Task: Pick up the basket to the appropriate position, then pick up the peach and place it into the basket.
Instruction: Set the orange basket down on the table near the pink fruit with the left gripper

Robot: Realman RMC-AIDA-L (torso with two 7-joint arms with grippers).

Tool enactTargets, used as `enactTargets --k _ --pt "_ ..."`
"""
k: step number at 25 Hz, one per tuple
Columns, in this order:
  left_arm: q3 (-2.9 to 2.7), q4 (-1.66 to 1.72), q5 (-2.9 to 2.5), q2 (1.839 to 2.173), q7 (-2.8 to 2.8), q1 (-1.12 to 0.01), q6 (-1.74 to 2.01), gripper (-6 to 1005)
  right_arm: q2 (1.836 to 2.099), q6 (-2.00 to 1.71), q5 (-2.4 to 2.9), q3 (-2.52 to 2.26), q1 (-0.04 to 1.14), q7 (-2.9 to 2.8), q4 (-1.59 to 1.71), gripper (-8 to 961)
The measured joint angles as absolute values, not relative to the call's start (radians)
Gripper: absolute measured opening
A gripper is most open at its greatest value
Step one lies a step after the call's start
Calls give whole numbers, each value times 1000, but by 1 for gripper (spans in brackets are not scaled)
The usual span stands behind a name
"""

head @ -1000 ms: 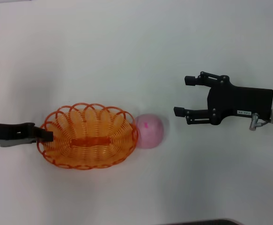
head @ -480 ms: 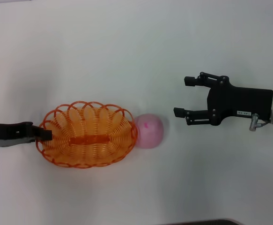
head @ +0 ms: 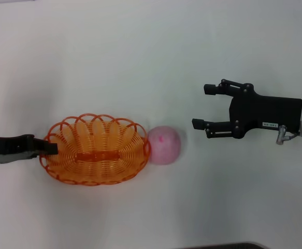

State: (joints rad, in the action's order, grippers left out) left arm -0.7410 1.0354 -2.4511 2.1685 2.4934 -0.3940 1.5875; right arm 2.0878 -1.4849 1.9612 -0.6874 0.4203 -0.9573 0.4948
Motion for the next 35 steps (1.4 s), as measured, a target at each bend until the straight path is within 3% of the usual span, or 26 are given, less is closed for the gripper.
enactTargets --k 15,21,26,35 --pt "-741 1045 -2454 2164 2509 -393 1615 376 2088 -1483 1960 -686 420 -957 499 940" --pt "-740 1059 -2453 2161 2509 -401 1625 407 2088 -1480 1960 -686 420 -957 499 940" --pt "-739 1090 -2460 2150 2517 -412 1641 643 2087 -1479 1960 -686 420 -957 500 941" --pt "-736 1128 -2454 2114 2508 -424 1660 659 2085 -1478 1960 -673 420 -957 500 941"
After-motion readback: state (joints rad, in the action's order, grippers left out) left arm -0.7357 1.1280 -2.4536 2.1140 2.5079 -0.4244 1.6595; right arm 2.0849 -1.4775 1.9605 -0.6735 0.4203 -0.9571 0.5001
